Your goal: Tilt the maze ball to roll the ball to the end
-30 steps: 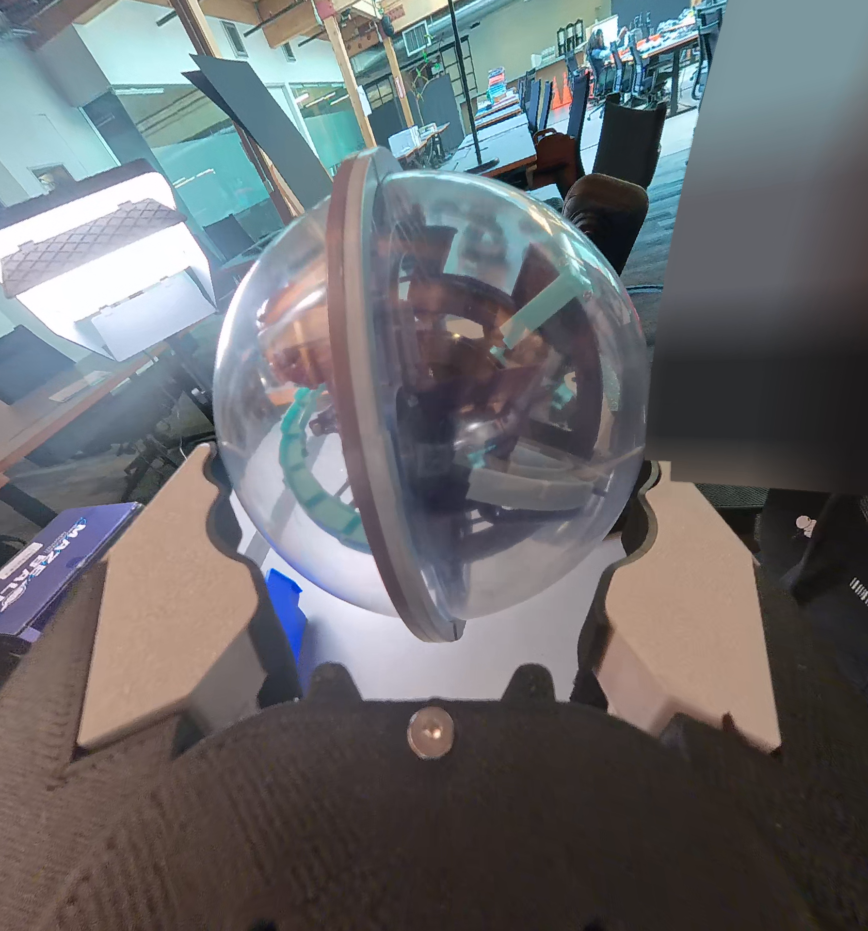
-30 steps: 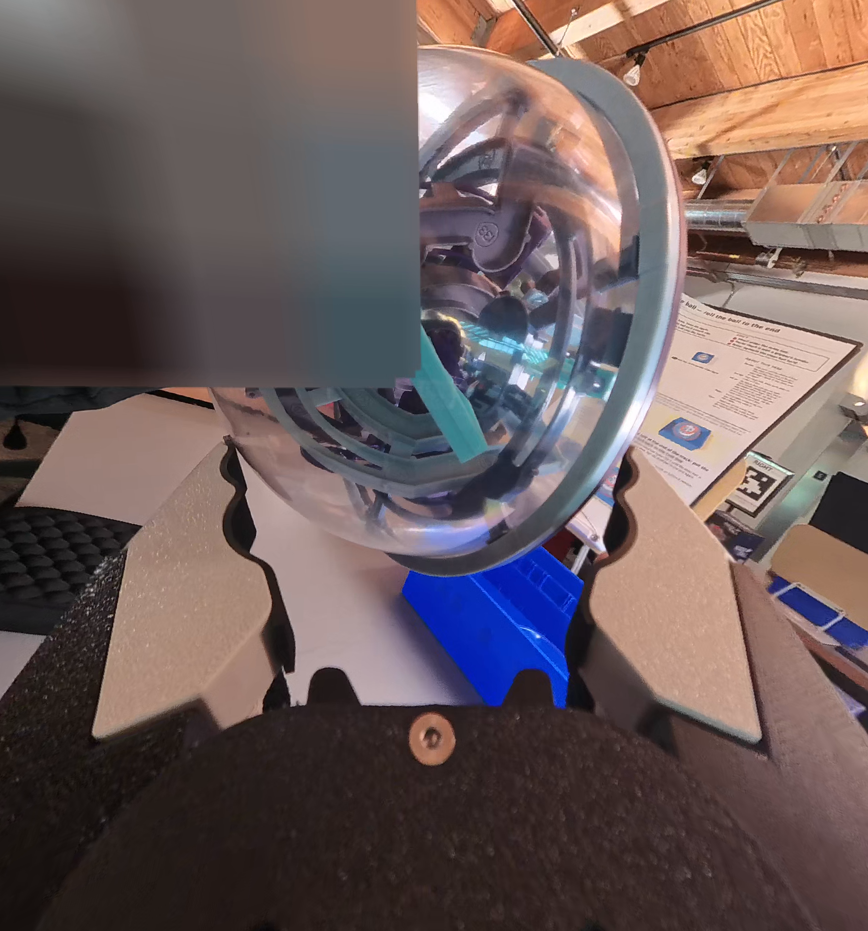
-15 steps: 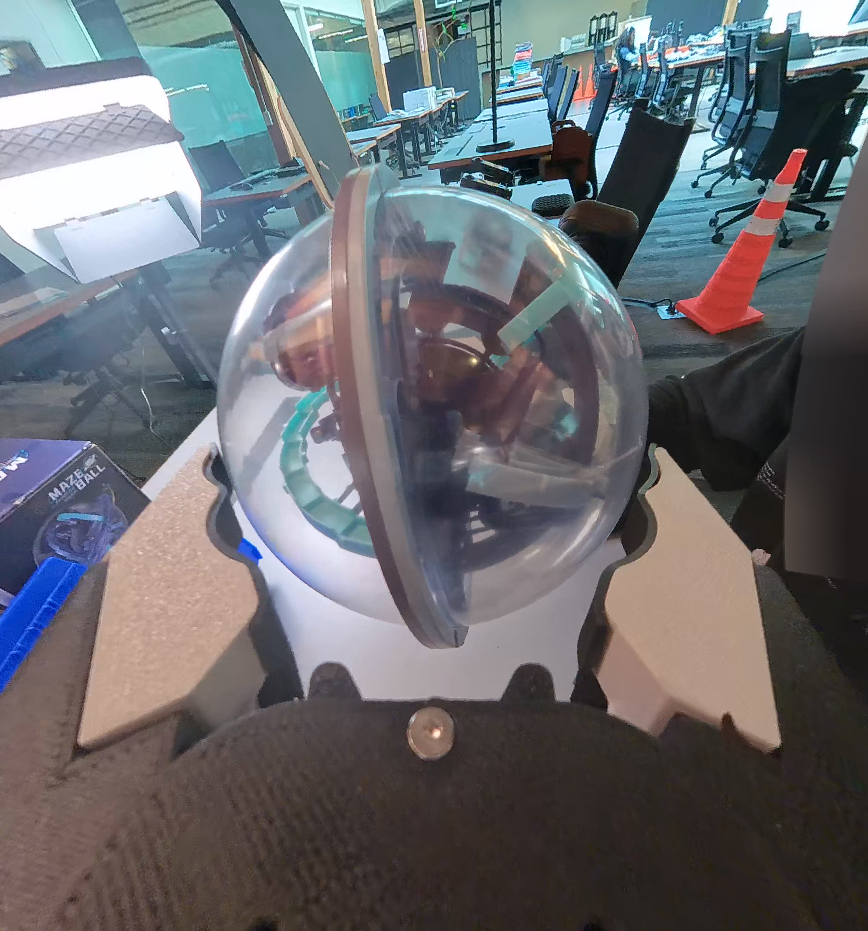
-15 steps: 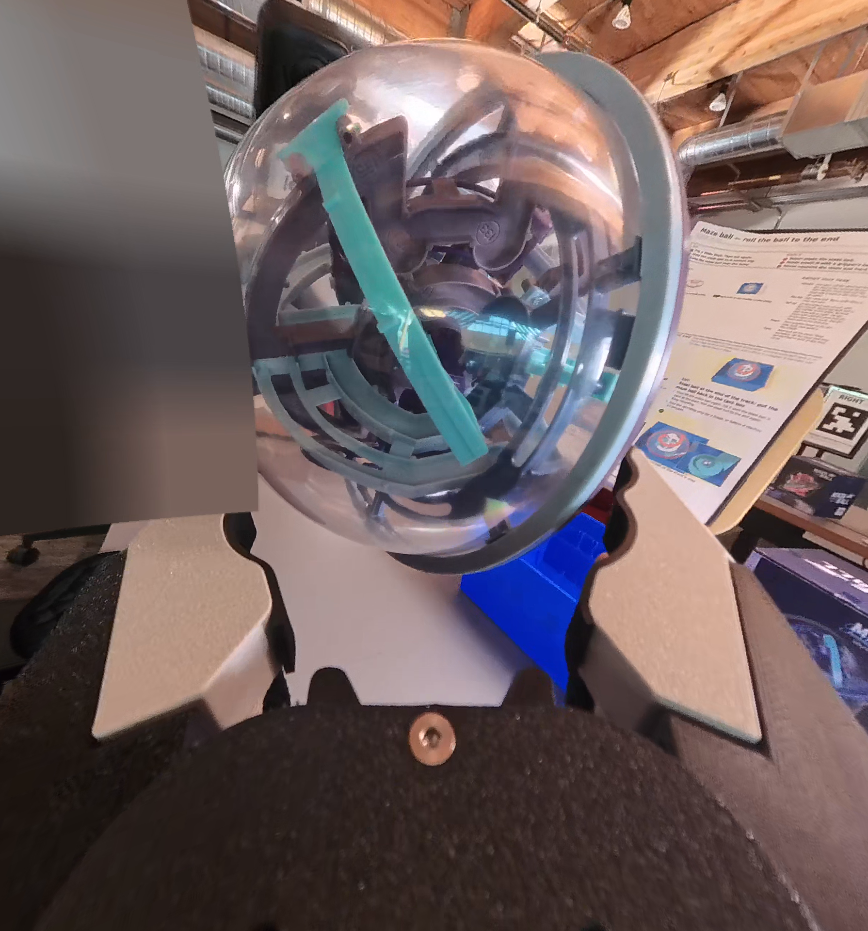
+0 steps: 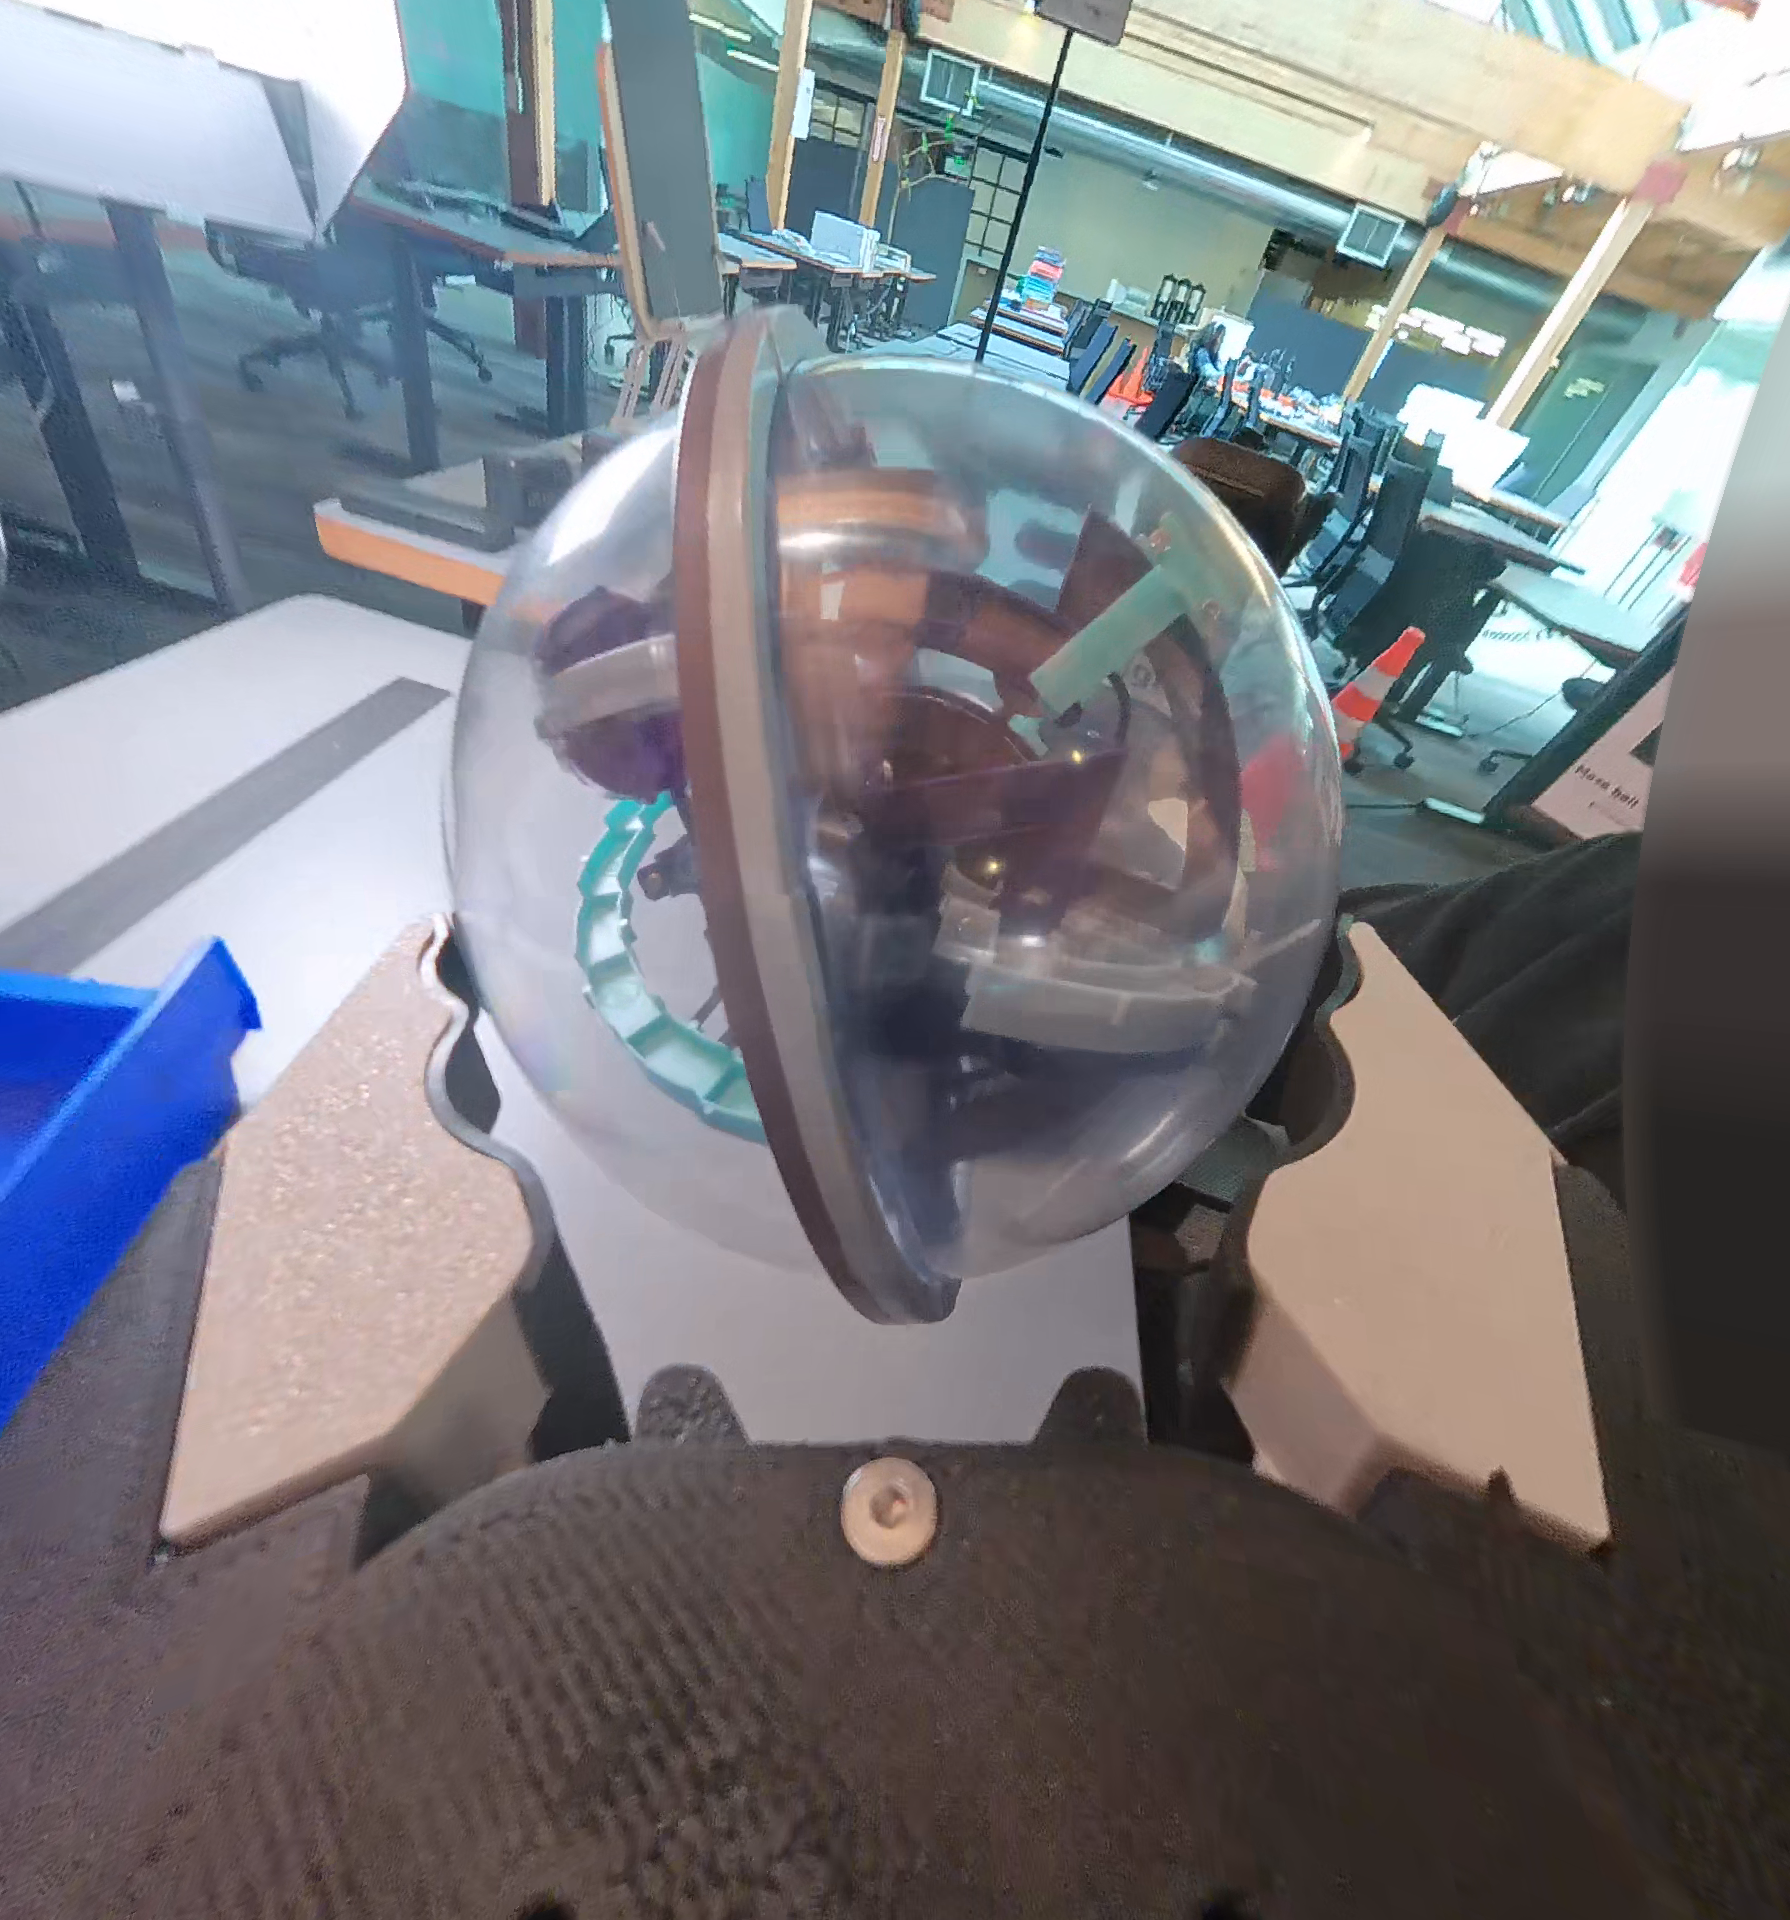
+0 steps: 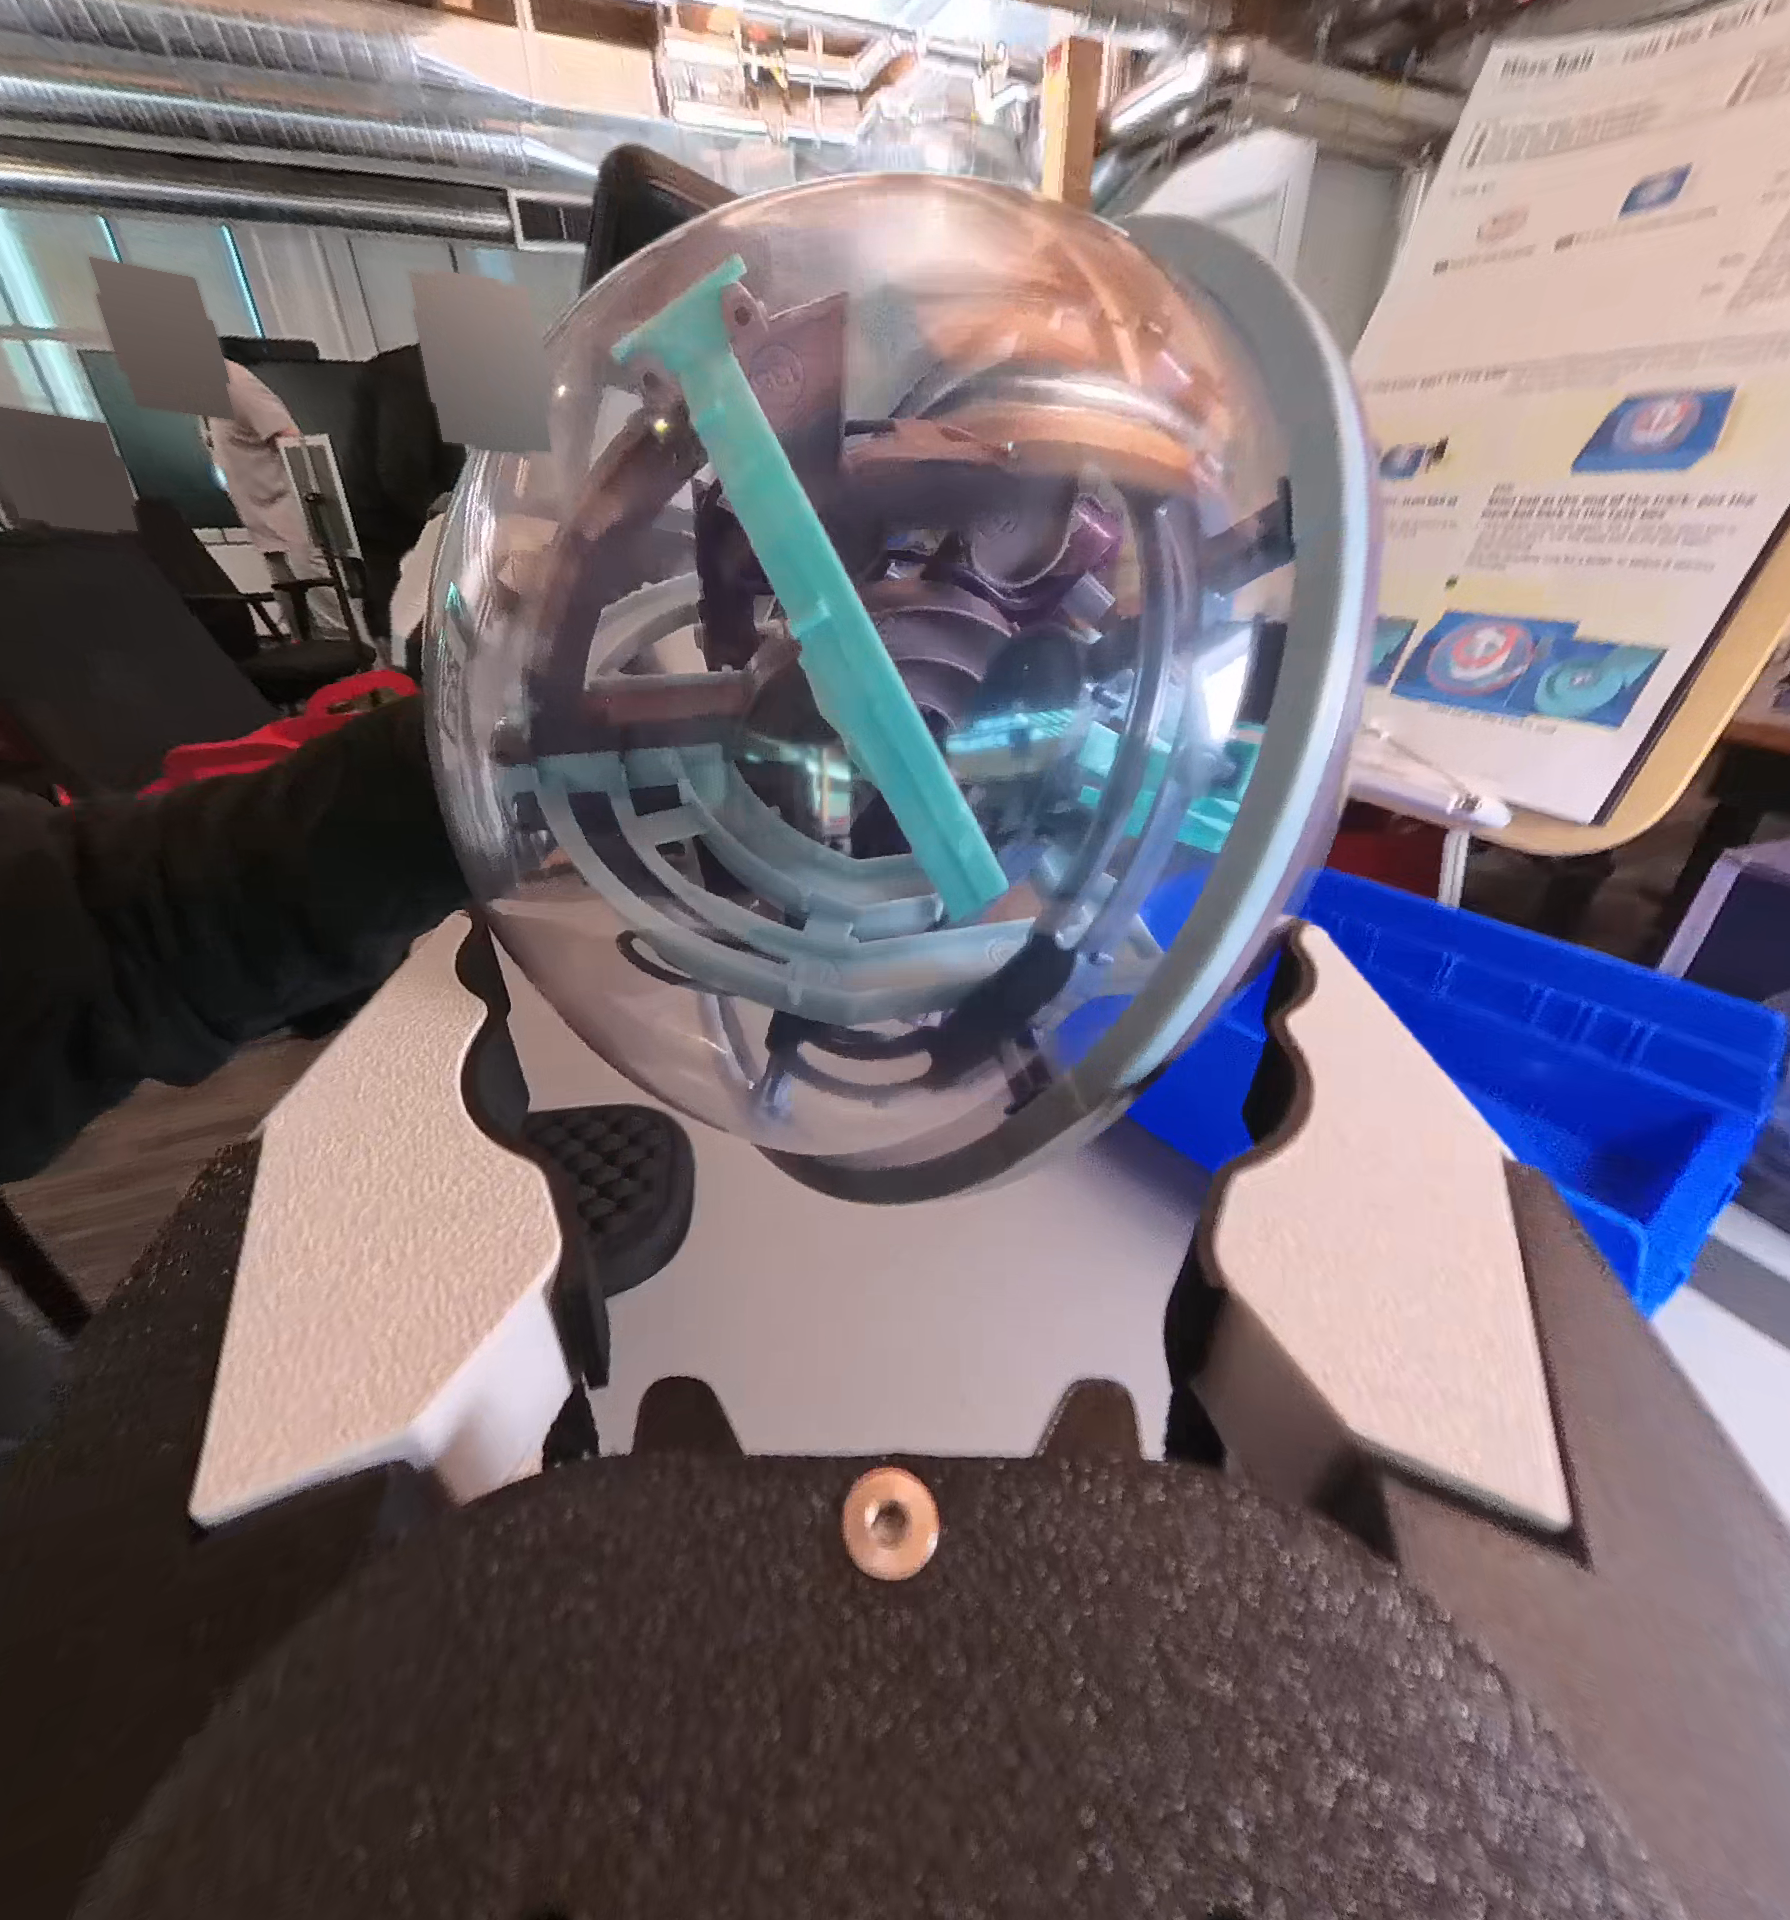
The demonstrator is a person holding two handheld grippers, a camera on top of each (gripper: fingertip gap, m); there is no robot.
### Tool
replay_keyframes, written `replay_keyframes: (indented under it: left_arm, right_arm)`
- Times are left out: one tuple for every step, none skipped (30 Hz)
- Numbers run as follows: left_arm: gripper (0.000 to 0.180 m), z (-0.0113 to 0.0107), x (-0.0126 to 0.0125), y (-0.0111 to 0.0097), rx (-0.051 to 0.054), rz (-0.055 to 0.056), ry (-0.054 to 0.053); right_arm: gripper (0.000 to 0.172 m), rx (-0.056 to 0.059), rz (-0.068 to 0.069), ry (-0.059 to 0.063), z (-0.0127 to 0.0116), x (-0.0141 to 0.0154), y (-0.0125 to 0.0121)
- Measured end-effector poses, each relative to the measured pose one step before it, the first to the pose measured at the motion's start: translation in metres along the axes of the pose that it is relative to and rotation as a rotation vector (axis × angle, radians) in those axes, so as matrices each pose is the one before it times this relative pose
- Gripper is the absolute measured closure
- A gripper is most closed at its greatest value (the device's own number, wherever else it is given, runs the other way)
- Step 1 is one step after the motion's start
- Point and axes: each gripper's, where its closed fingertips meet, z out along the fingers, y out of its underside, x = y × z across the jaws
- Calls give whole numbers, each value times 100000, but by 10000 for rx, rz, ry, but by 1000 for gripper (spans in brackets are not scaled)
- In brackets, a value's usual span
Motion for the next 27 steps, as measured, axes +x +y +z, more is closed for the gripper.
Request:
replay_keyframes:
  left_arm:
    - [28,107,-281,429,-37,-320,-9]
    - [28,131,-306,507,-46,-341,-10]
    - [28,131,-322,553,-45,-364,-7]
    - [28,136,-344,612,-34,-408,10]
    - [28,146,-367,670,-27,-487,44]
    - [28,132,-414,708,-10,-535,78]
    - [28,122,-466,752,14,-603,95]
    - [28,115,-545,796,28,-619,98]
    - [28,139,-631,894,23,-577,91]
    - [28,151,-684,945,8,-510,72]
    - [29,178,-739,914,36,-420,40]
    - [29,204,-727,879,40,-286,-10]
    - [29,249,-704,843,15,-171,-72]
    - [29,280,-638,755,18,27,-125]
    - [28,250,-533,612,60,104,-129]
    - [28,175,-457,390,121,-2,-102]
    - [27,147,-372,291,114,24,-82]
    - [27,124,-303,235,99,73,-75]
    - [27,128,-260,199,78,100,-89]
    - [27,127,-220,179,76,102,-87]
    - [26,126,-203,121,98,64,-73]
    - [26,124,-190,133,85,28,-68]
    - [26,124,-199,134,79,2,-51]
    - [26,116,-202,133,84,-19,-46]
    - [25,122,-202,117,104,-15,-43]
    - [25,116,-184,106,119,-13,-34]
    - [25,104,-190,127,94,-23,-33]
  right_arm:
    - [31,-171,232,-67,-23,147,421]
    - [31,-176,231,-77,-19,144,487]
    - [31,-208,223,-84,-33,153,590]
    - [32,-239,190,-75,-32,157,705]
    - [32,-233,147,-51,-17,148,786]
    - [33,-260,78,-20,-1,132,931]
    - [33,-333,22,-5,28,95,1145]
    - [33,-352,38,-17,63,26,1276]
    - [33,-299,117,-30,86,12,1260]
    - [33,-260,211,-38,122,7,1238]
    - [33,-236,269,-30,133,49,1177]
    - [33,-209,283,3,166,126,1112]
    - [33,-204,284,24,176,180,1060]
    - [32,-182,255,16,169,194,975]
    - [32,-171,203,-5,152,165,897]
    - [32,-205,174,-12,145,119,855]
    - [32,-174,175,-9,143,87,740]
    - [32,-141,167,-18,125,65,611]
    - [31,-141,179,-44,116,60,540]
    - [31,-132,181,-57,116,55,475]
    - [31,-118,169,-47,103,59,435]
    - [31,-132,208,-63,102,32,422]
    - [31,-102,242,-90,91,31,372]
    - [31,-95,243,-93,76,45,343]
    - [31,-105,219,-72,83,55,339]
    - [31,-118,187,-42,97,64,350]
    - [31,-133,193,-40,115,53,385]
